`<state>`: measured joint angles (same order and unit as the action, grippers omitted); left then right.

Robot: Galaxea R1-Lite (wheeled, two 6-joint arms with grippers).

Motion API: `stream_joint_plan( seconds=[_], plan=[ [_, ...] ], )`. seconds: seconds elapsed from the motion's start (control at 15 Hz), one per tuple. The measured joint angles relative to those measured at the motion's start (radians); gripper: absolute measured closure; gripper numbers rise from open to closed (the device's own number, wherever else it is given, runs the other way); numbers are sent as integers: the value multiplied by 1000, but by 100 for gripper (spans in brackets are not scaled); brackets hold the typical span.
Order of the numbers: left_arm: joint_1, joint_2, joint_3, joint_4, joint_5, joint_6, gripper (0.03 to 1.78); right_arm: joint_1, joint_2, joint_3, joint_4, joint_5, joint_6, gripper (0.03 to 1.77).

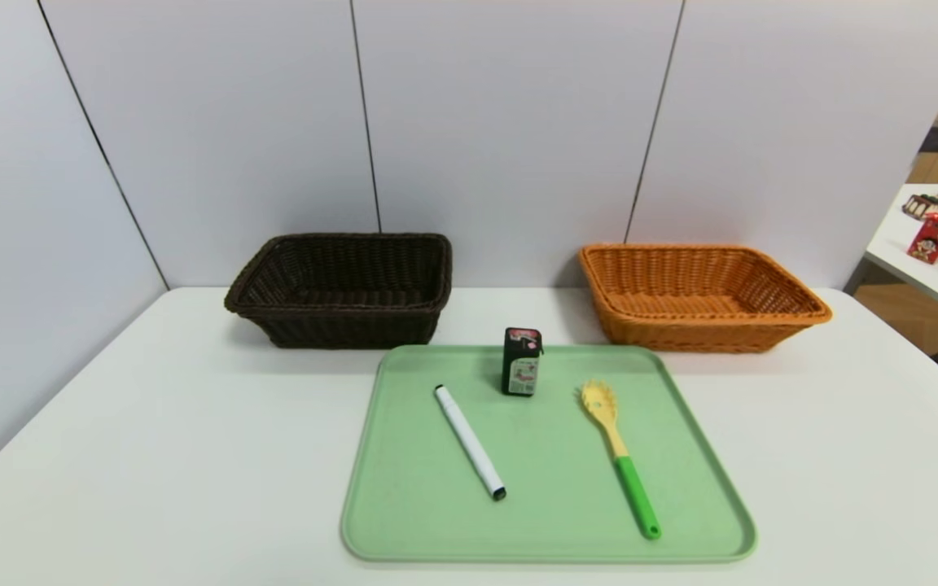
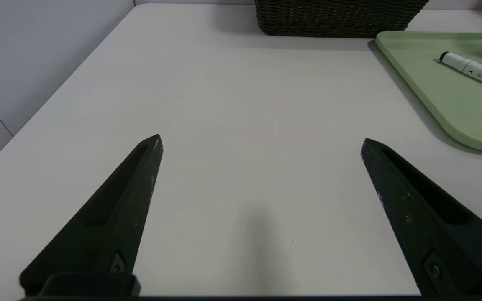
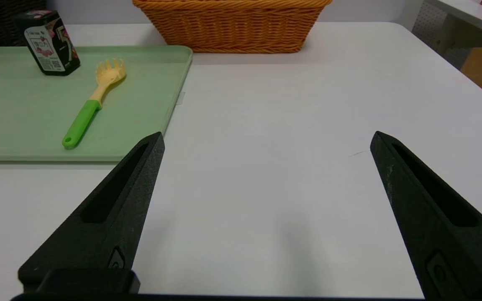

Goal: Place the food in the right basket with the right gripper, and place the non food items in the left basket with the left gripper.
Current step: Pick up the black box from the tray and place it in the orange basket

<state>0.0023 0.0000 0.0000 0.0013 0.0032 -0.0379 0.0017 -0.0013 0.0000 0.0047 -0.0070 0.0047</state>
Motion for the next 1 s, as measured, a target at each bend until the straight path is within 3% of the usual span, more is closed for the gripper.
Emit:
stream_joint_plan(
  seconds=[0.4, 0.73, 1.0],
  plan=[
    [0, 1, -50, -9, -8, 13, 12, 0, 2, -57, 26, 7, -18, 10],
    [0, 69, -326, 111, -22, 32, 12, -1, 113, -471, 241, 41, -33, 10],
    [0, 262, -540, 120, -19, 41, 12, 0, 331, -763, 301, 88, -54, 10]
  ],
)
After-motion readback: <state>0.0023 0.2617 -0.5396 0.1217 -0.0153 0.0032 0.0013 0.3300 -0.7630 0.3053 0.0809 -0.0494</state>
